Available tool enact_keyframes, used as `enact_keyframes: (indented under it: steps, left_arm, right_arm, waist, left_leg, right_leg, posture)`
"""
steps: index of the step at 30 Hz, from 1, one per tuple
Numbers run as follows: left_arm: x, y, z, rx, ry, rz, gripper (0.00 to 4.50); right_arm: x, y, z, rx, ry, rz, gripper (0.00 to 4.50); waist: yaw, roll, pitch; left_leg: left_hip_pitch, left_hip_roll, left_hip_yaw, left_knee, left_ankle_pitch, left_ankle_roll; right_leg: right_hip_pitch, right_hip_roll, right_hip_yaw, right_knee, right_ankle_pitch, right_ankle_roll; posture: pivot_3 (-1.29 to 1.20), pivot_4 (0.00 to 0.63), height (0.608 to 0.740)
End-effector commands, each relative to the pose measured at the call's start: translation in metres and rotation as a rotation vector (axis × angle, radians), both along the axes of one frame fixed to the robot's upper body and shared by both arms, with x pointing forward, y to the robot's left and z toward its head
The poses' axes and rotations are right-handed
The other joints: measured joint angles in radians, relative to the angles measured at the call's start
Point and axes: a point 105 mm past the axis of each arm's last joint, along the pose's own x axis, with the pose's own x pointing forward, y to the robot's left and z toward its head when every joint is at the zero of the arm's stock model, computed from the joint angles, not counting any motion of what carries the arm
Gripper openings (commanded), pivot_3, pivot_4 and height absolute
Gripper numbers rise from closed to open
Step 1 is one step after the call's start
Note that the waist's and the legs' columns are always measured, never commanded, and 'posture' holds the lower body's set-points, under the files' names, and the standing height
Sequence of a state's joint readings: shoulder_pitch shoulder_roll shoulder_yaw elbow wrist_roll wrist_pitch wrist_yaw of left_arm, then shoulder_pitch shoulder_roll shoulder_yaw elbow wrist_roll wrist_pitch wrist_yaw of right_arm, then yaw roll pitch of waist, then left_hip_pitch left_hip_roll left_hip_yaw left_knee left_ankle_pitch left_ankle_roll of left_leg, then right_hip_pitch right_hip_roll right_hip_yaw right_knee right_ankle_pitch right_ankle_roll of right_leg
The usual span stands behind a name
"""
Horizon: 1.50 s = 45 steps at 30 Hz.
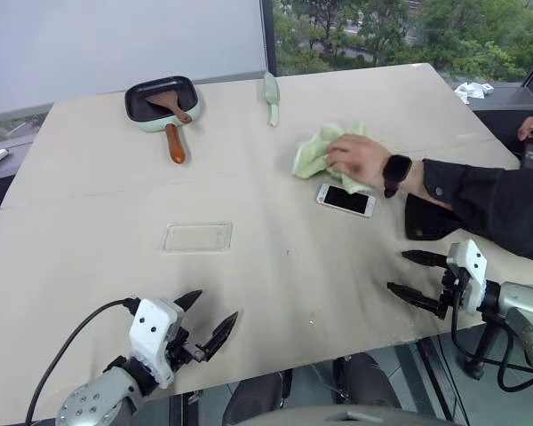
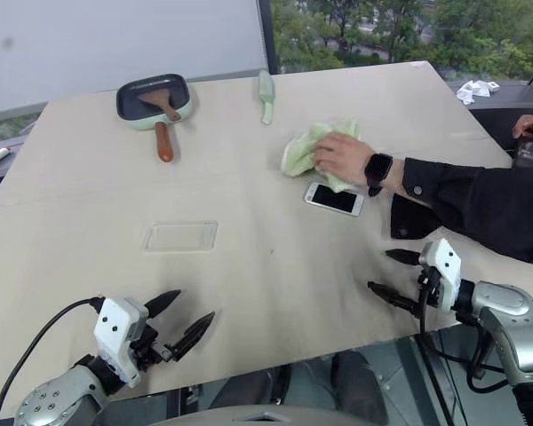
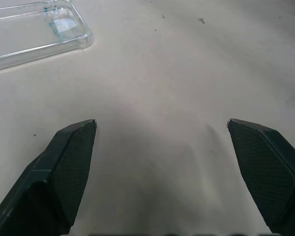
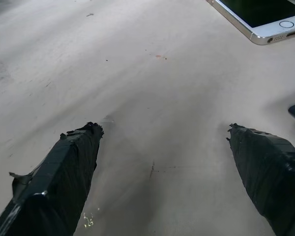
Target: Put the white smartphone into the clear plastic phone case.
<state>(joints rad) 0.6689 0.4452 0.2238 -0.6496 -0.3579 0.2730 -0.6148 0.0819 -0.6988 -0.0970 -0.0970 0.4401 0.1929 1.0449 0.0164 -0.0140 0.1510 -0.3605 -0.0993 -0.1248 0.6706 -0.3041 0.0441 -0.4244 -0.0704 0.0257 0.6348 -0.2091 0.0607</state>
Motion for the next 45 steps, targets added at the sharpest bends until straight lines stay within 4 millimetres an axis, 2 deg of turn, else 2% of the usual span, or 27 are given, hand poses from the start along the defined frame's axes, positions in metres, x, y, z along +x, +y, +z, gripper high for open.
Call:
enact_keyframes:
  steps: [1, 29, 32, 36, 40, 45]
  left_arm:
    - [0.000, -0.004, 0.004, -0.013, -0.026, -0.033, 4.43]
    - [0.001, 0.005, 0.006, -0.019, -0.055, -0.042, 4.43]
    - [0.012, 0.015, 0.012, 0.010, -0.090, -0.044, 4.43]
    - [0.031, 0.027, 0.021, 0.082, -0.121, -0.132, 4.43]
    - [0.059, 0.046, 0.030, 0.183, -0.150, -0.193, 4.43]
    - [0.089, 0.052, 0.033, 0.263, -0.146, -0.291, 4.43]
  right_arm:
    - [0.004, -0.002, 0.015, -0.007, -0.069, 0.006, 4.50]
    - [0.006, -0.002, 0.014, 0.000, -0.090, 0.019, 4.50]
    - [0.004, 0.003, 0.018, 0.017, -0.093, 0.043, 4.50]
    - [0.001, 0.018, 0.027, 0.054, -0.097, 0.105, 4.50]
    - [-0.001, 0.031, 0.036, 0.076, -0.110, 0.151, 4.50]
    - [-0.002, 0.046, 0.046, 0.094, -0.131, 0.193, 4.50]
  waist:
    - [0.000, 0.000, 0.000]
    - [0.000, 0.000, 0.000]
    - [0.001, 0.000, 0.000]
    - [0.000, 0.001, 0.000]
    - [-0.001, 0.002, 0.000]
    - [-0.002, 0.002, 0.000]
  left_leg:
    - [0.000, 0.000, 0.000, 0.000, 0.000, 0.000]
    - [0.000, 0.000, 0.000, 0.000, 0.000, 0.000]
    - [0.000, 0.000, 0.000, 0.000, 0.000, 0.000]
    - [0.000, 0.000, -0.003, 0.000, 0.000, 0.000]
    - [0.000, 0.000, -0.002, 0.000, 0.000, 0.000]
    - [0.000, 0.000, -0.003, 0.000, 0.000, 0.000]
  right_leg:
    - [0.000, 0.000, 0.000, 0.000, 0.000, 0.000]
    - [0.000, 0.000, 0.000, -0.001, 0.000, 0.000]
    - [0.000, 0.000, -0.001, -0.001, 0.000, 0.000]
    - [0.001, 0.000, -0.004, -0.001, 0.000, 0.000]
    - [0.001, 0.000, -0.004, -0.001, 0.000, 0.000]
    - [0.001, 0.000, -0.004, -0.002, 0.000, 0.000]
  posture:
    - [0.00, 0.150, 0.740]
    - [0.00, 0.150, 0.740]
    - [0.00, 0.150, 0.740]
    - [0.00, 0.150, 0.740]
    - [0.00, 0.150, 0.740]
    - [0.00, 0.150, 0.740]
